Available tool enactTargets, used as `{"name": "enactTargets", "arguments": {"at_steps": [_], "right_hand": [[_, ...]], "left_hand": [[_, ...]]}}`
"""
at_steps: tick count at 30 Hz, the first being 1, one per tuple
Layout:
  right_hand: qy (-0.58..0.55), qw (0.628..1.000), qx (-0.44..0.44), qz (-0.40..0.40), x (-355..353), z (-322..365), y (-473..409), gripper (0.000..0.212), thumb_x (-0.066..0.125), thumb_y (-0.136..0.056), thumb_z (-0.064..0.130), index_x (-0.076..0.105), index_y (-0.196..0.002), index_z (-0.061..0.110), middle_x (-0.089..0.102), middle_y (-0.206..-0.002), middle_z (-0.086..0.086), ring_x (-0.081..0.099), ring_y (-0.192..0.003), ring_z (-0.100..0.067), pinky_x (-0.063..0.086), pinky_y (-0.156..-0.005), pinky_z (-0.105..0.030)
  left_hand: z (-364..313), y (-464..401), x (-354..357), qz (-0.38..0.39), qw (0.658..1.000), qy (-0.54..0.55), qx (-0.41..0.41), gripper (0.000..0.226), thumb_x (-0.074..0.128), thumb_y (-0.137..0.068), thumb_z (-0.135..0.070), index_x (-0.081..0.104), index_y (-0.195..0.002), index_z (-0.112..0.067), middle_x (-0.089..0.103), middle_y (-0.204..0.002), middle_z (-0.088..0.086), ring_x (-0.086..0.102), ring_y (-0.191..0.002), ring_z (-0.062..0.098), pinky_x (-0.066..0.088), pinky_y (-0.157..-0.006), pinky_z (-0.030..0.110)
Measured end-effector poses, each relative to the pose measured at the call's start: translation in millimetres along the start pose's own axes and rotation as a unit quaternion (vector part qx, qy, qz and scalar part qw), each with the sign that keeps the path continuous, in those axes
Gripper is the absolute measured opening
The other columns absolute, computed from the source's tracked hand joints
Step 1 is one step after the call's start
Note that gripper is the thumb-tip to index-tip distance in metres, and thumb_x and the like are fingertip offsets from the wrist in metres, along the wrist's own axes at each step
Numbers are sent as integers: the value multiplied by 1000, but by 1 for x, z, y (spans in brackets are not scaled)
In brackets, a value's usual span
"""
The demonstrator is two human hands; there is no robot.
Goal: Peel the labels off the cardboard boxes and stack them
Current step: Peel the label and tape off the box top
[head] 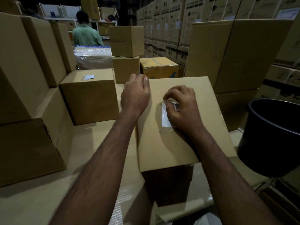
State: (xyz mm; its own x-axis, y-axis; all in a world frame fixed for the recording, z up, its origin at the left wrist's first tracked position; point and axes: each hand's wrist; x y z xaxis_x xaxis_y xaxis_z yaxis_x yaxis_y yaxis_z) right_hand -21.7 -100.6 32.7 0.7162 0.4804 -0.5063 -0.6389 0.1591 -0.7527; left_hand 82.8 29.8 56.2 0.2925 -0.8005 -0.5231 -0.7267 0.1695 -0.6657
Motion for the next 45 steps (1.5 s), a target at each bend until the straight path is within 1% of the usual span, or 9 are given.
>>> {"name": "enactTargets", "arguments": {"at_steps": [2,4,8,11,17,25,33,39,45], "right_hand": [[-9,1000,6,5,0,-1,0,32,60,-86,18,65,-117,21,61,-114,2,46,-108,-15,48,-89,-40],[10,1000,0,9,0,-2,1,37,59,-88,21,65,-124,23,59,-116,0,45,-110,-17,47,-89,-39],[22,1000,-6,5,0,-4,0,23,61,-87,20,74,-106,22,59,-111,0,44,-110,-18,46,-89,-41],[7,1000,-4,6,-2,-3,0,16,65,-85,16,74,-97,21,58,-109,2,44,-110,-17,43,-89,-36],[-16,1000,-10,12,-7,-6,12,13,66,-85,9,72,-93,18,60,-111,2,44,-112,-12,36,-88,-16],[-51,998,-2,23,-15,-11,25,9,66,-83,8,72,-87,14,61,-116,0,44,-117,-8,41,-92,-21],[-70,997,6,27,-19,-10,29,9,57,-76,8,66,-77,9,61,-108,0,47,-118,-11,35,-90,-7],[-83,996,-14,29,-18,-11,29,11,55,-76,5,63,-81,11,64,-105,1,49,-116,-11,41,-92,-15],[-67,996,-32,44,-18,-7,28,19,60,-82,2,58,-92,17,59,-101,5,50,-101,-15,51,-79,-37]], "left_hand": [[0,1,0,0,1000,3,1,33,34,-106,-33,61,-115,-16,54,-109,1,54,-94,17,47,-72,32],[-1,2,-1,0,1000,2,2,33,34,-106,-33,61,-116,-17,53,-109,0,54,-94,16,48,-73,33],[-1,1,-2,-1,1000,-5,4,33,34,-106,-33,61,-116,-17,53,-108,0,54,-93,16,46,-71,32],[-1,2,-1,-4,1000,-2,1,33,34,-106,-34,61,-116,-17,54,-109,0,54,-93,16,47,-71,33],[-1,1,-1,-4,1000,8,-4,33,35,-107,-33,62,-116,-16,51,-107,-3,53,-93,15,45,-71,30],[-1,0,-1,-2,1000,8,-10,35,34,-107,-35,62,-117,-16,56,-112,2,54,-93,15,49,-73,33],[-3,-2,0,-9,1000,-10,-16,34,34,-107,-34,63,-116,-16,50,-104,-3,50,-86,11,34,-59,20],[-1,-2,1,-9,1000,-5,-19,35,34,-107,-34,62,-116,-16,52,-106,-3,52,-89,12,35,-60,20],[0,-3,2,-9,1000,0,-19,35,35,-107,-33,63,-117,-15,55,-111,2,52,-90,12,37,-62,24]]}}
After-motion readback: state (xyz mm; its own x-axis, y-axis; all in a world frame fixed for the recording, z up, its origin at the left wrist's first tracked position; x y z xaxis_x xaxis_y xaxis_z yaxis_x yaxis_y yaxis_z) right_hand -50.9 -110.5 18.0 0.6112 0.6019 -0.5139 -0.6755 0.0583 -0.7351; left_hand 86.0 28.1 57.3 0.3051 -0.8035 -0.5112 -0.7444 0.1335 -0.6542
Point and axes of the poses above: each hand's wrist, its own y-axis away from the middle knuckle, its own x-axis out of the palm, z = x × y
